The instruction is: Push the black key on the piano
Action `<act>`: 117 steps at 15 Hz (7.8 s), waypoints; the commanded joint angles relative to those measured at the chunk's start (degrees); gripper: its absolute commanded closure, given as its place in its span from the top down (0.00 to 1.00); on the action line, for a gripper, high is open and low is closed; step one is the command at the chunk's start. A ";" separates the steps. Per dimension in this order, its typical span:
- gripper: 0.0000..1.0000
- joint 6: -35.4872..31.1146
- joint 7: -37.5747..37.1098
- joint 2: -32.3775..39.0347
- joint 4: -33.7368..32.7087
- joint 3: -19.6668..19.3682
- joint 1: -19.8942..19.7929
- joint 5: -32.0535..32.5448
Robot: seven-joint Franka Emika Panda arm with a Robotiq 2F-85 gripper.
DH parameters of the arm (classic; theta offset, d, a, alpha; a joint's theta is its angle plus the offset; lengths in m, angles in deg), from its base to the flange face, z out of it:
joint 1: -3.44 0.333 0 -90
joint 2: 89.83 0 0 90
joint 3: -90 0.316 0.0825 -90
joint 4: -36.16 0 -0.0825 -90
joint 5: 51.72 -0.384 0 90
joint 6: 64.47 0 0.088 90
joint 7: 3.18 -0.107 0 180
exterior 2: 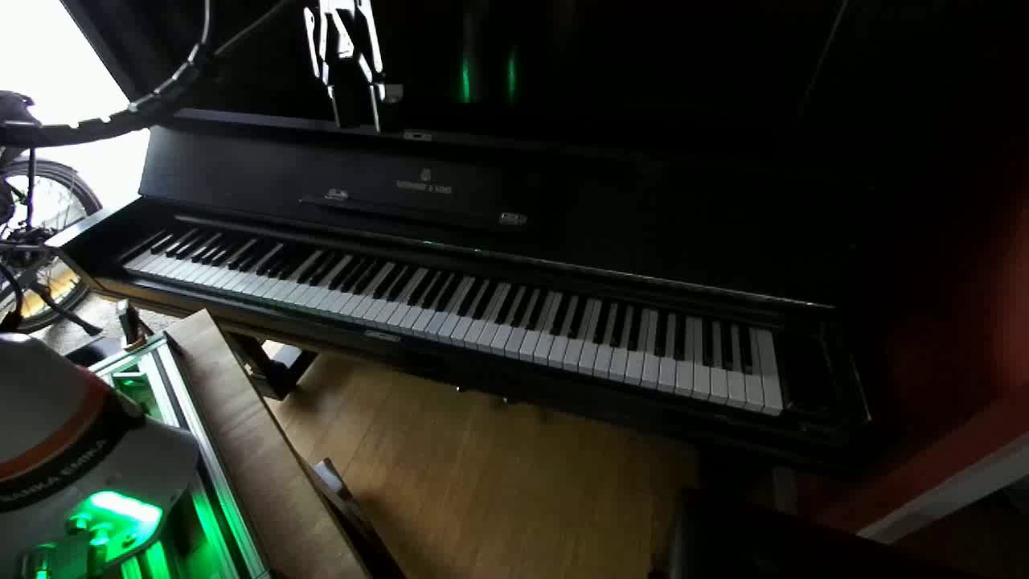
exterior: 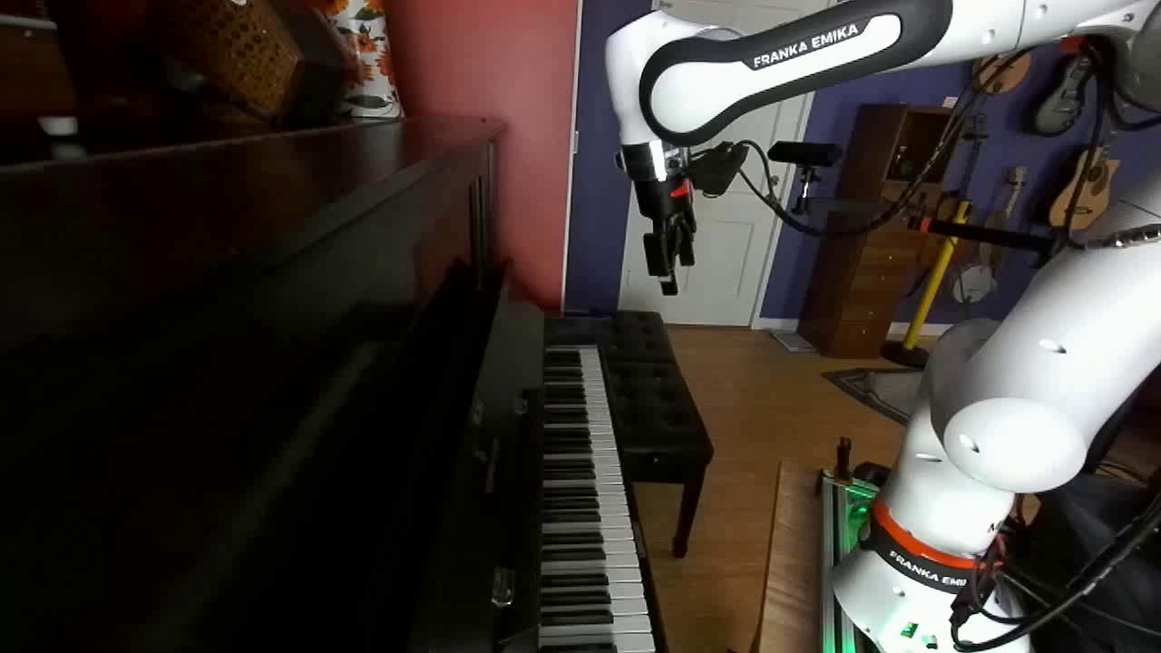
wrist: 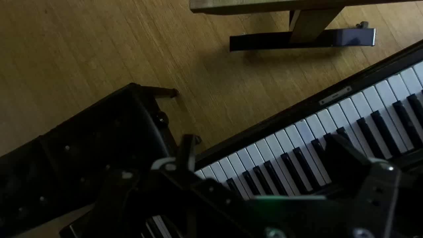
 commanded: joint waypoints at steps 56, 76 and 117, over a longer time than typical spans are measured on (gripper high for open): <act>0.49 -37.36 20.17 55.37 -23.63 -7.09 -7.54 -3.13; 0.00 -47.78 19.44 65.12 -31.83 -5.29 -11.16 -6.83; 1.00 -39.18 21.17 42.80 -18.15 -6.05 -10.67 -7.76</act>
